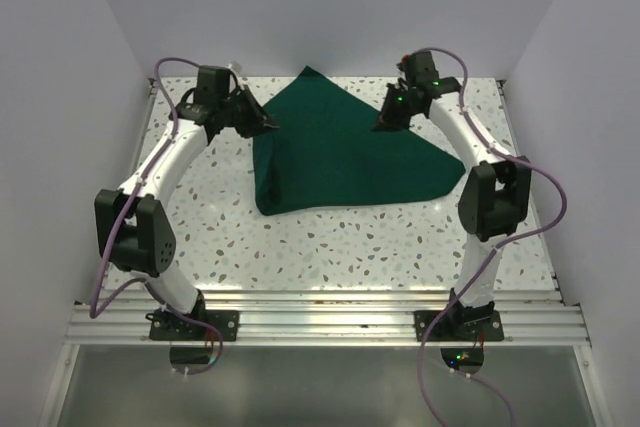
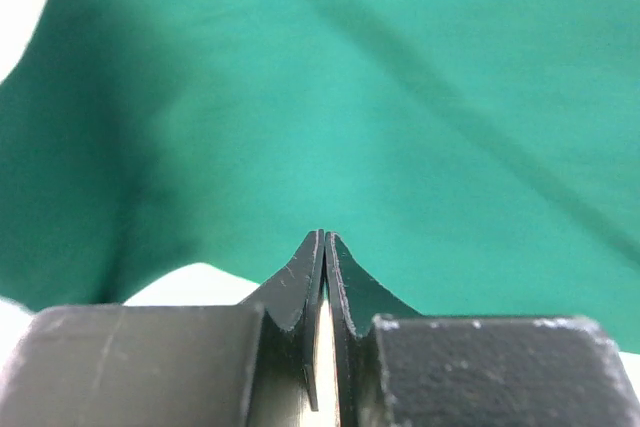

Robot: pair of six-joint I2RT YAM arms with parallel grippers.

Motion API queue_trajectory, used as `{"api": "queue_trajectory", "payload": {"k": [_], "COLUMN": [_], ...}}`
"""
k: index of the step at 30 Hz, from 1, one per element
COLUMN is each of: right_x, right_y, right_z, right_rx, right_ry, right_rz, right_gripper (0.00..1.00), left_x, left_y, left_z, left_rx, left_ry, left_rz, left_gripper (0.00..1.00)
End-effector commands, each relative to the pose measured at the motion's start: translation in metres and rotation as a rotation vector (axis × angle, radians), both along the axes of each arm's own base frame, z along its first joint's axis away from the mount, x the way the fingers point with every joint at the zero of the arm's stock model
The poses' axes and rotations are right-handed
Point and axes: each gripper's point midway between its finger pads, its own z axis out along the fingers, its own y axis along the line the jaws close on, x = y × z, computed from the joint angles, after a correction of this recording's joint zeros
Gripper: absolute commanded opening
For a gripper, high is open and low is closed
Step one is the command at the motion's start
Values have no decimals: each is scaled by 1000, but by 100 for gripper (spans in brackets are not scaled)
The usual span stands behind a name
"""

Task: Prepare the surgical pack

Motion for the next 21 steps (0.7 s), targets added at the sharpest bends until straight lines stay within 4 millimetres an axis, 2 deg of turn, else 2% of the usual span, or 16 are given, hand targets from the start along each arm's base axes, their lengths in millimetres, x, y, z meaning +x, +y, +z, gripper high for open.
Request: {"api": "queue_trajectory", "payload": {"k": [1,2,4,7,14,21], "right_x": [-22,-30,-42,-51,-56,-61], "right_y": [-61,-73,-90,-101,-120,-122], "right_z": [-55,-75,-99,-121,-149,-173], "right_rx": [-164,-193,-223,-263,-330,-340], "right_ry": [138,178,234,269,324,396], "right_rz": [-63,-80,-98,-99,-109,-111], "right_gripper": [6,5,5,5,5,5], "left_x": [11,12,15,18,25,27], "left_y": [-25,-30,-44,-62,-95,-126], "left_z": [17,17,15,11,3,-6], "left_rx": [-27,-28,-28,-27,-29,-36], "left_ry": [-40,-40,-37,-26,-14,5], "left_rz": [-30,-37,-62,-97,-150,-201], "left_gripper": [0,0,0,0,0,0]}}
